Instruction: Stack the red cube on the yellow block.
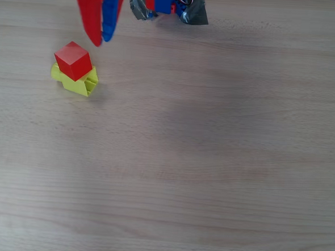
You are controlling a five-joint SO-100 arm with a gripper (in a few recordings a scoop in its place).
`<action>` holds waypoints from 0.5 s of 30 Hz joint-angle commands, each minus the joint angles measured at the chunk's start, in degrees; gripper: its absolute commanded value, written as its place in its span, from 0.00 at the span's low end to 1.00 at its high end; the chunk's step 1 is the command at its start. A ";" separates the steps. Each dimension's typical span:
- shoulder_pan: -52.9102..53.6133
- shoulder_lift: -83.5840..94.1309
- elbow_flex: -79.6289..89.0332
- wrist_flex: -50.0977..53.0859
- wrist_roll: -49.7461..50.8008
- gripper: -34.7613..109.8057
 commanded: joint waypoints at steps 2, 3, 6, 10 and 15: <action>-6.42 9.05 6.42 -5.36 2.02 0.26; -8.53 11.69 9.58 -7.82 2.02 0.25; -13.71 21.53 20.74 -16.61 1.76 0.24; -15.03 34.80 34.63 -22.76 1.67 0.24; -13.97 50.27 48.16 -27.42 1.05 0.24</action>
